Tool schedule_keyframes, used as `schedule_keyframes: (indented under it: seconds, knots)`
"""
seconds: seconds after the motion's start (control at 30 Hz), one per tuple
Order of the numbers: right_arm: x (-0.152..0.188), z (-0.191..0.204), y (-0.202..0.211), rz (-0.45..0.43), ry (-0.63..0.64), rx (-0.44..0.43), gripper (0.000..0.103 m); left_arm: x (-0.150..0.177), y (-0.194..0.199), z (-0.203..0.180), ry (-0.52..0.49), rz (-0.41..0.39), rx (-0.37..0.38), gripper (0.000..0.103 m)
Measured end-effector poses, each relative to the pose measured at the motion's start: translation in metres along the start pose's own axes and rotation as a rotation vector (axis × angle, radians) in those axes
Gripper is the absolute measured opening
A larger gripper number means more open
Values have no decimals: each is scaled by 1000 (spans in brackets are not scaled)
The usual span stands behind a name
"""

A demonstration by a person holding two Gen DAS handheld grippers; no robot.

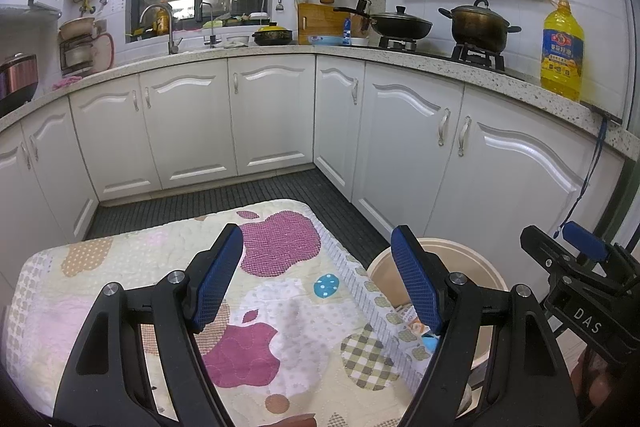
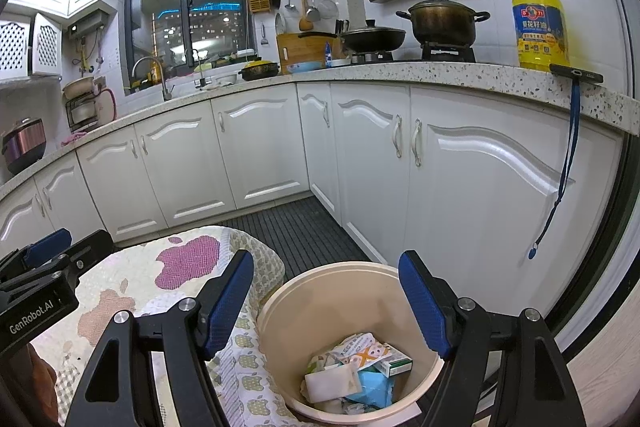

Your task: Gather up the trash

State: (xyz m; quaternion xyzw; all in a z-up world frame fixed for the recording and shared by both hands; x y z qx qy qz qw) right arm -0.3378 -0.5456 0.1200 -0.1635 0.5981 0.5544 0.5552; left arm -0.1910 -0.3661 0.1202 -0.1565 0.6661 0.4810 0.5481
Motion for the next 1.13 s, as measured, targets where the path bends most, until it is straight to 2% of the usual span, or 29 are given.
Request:
schedule_keyframes:
  seconds: [0.77, 1.13]
  knots:
    - [2, -1, -5, 18, 1, -5, 73, 4, -1, 0, -9, 5, -10, 76]
    - [5, -3, -10, 31, 7, -6, 73, 6, -3, -5, -19, -3, 14, 76]
Point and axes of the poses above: each gripper's, at about its wrist camera, not at the fingertips, and y roughly against the way its jaws point, z to its left, x to its underside, the point moved 9 cm from there along -y, roughly the way its jaws point, and after that the axes turned 6 degrees about -y, right-handed, at the moved point
